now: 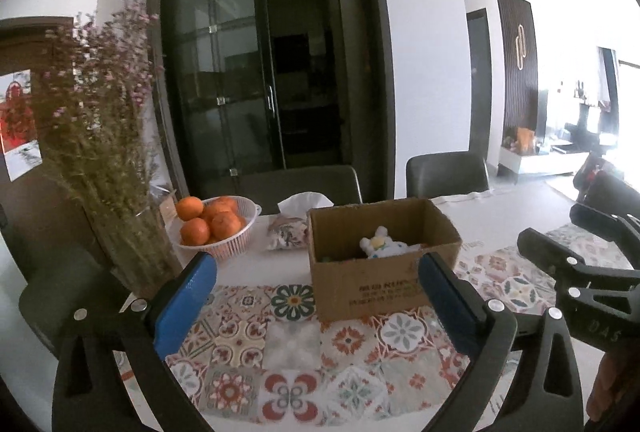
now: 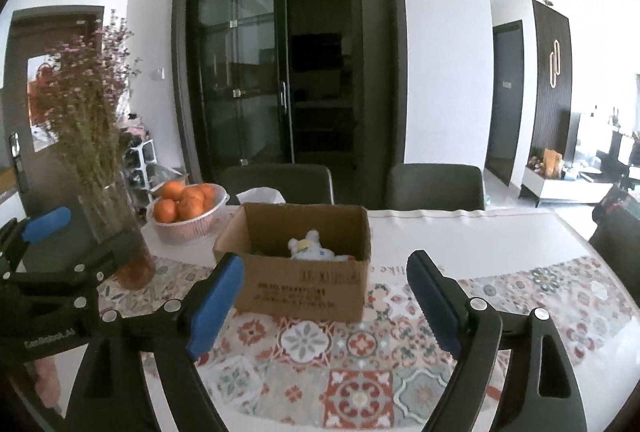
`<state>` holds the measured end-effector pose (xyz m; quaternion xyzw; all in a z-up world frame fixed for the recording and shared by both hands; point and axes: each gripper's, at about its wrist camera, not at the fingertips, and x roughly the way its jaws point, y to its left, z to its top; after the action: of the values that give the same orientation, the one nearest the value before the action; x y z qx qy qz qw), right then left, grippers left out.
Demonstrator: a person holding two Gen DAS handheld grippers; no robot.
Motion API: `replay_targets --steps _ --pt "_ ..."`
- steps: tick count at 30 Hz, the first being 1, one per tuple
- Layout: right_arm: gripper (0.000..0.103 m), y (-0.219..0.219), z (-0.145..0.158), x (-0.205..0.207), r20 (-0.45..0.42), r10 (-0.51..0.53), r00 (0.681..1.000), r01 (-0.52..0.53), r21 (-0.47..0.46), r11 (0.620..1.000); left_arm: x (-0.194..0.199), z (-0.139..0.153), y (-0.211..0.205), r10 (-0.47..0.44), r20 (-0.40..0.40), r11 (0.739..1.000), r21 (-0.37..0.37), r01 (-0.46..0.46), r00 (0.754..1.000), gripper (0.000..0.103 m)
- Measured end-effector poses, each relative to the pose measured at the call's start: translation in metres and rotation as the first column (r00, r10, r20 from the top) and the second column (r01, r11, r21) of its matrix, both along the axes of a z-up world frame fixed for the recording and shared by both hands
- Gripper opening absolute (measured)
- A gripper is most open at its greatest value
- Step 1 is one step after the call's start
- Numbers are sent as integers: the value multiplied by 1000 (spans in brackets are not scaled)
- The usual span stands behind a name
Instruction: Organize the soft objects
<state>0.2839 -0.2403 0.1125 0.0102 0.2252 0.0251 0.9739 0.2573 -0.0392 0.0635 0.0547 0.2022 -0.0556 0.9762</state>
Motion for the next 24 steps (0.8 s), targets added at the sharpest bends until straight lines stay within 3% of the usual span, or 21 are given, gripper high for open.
replay_targets --steps 11,24 --pt "88 4 5 -75 23 7 1000 -7 0 1000 -84 7 10 17 30 1000 -11 -16 999 103" --pt "89 8 -4 -133 17 6 1000 -6 -2 1000 -151 2 16 35 56 999 10 -35 998 103"
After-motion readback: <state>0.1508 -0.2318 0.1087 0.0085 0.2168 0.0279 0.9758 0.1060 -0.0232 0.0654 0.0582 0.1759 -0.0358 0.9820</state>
